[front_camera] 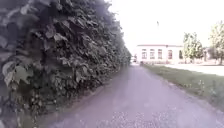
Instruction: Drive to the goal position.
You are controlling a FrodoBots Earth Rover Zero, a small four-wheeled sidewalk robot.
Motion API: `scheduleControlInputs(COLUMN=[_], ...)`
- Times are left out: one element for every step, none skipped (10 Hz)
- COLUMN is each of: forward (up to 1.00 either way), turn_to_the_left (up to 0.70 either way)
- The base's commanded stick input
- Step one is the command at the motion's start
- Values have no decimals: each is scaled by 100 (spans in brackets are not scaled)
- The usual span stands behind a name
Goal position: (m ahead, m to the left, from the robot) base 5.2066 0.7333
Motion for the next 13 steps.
scheduleControlInputs(forward=[44, 44, 44, 44, 44, 44, 44, 44, 44, 44, 44, 44, 44], turn_to_the_left=[-27, -27, -27, -27, -27, -27, -27, -27, -27, -27, -27, -27, -26])
